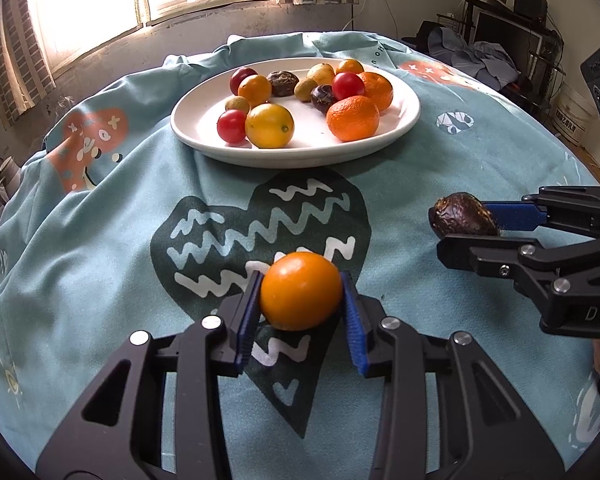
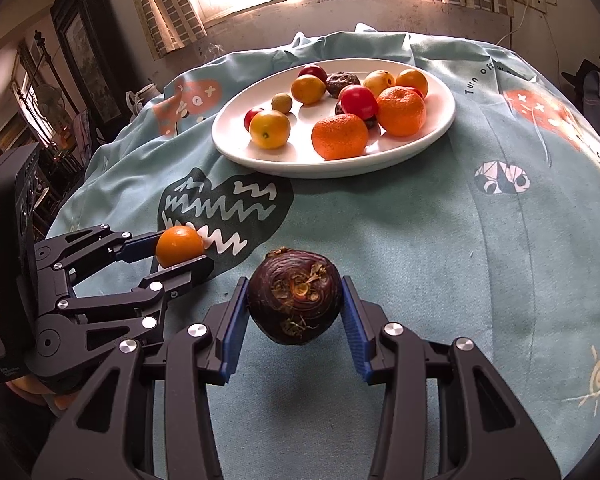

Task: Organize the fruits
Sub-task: 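Carry the brown fruit and orange onto the white plate and open both grippers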

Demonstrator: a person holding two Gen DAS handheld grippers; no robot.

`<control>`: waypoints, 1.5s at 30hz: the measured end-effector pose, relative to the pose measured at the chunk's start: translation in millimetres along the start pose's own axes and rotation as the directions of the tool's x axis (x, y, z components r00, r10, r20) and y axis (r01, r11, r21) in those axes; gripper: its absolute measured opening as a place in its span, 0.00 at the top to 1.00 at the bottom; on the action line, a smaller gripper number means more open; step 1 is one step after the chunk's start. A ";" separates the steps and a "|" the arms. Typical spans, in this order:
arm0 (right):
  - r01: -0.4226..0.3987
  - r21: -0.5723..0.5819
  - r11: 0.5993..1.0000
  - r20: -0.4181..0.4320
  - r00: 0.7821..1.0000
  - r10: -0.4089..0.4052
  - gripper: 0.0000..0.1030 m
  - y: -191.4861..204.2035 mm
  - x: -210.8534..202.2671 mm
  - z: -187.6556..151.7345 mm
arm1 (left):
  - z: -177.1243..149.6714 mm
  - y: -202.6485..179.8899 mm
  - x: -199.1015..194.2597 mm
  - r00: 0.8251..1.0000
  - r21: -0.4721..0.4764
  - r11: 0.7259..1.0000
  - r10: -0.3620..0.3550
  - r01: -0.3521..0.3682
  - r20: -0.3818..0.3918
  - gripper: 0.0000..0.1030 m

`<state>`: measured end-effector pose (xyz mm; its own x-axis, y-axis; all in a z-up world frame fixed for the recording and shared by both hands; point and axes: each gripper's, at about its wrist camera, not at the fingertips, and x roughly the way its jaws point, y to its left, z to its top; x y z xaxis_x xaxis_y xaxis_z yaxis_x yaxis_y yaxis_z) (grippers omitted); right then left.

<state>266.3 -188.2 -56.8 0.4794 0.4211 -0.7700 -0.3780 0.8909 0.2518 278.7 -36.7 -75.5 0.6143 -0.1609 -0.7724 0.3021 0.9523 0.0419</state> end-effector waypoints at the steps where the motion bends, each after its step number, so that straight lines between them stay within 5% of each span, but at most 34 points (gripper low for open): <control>1: -0.004 -0.004 1.000 0.001 1.000 0.004 0.57 1.7 -0.9 -1.6 | -0.6 0.3 -1.8 1.000 -0.007 1.000 -0.002 0.002 0.001 0.62; 17: -0.052 -0.038 0.998 0.083 0.995 0.055 0.56 20.8 -25.2 -2.5 | -2.7 2.7 -44.9 0.997 -0.120 0.991 -0.047 0.055 0.069 0.62; 26: 0.027 -0.036 0.999 0.179 0.984 -0.021 0.56 8.3 -27.4 56.1 | 59.6 21.1 -34.6 0.996 -0.155 0.988 -0.007 0.022 0.094 0.62; 35: 0.083 -0.009 0.996 0.252 0.965 -0.078 0.56 -24.0 -7.0 130.8 | 149.1 45.5 16.2 0.993 -0.190 0.981 0.064 -0.044 0.097 0.62; 45: 0.089 -0.020 0.996 0.201 0.976 -0.084 0.57 -42.8 36.1 146.9 | 165.2 63.2 67.7 0.995 -0.229 0.970 0.094 -0.082 0.045 0.62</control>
<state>416.2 -186.0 -9.2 0.6585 0.3707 -0.6549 -0.3491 0.9214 0.1706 459.8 -30.2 -20.4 0.6721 -0.0817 -0.7359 0.0762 0.9963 -0.0410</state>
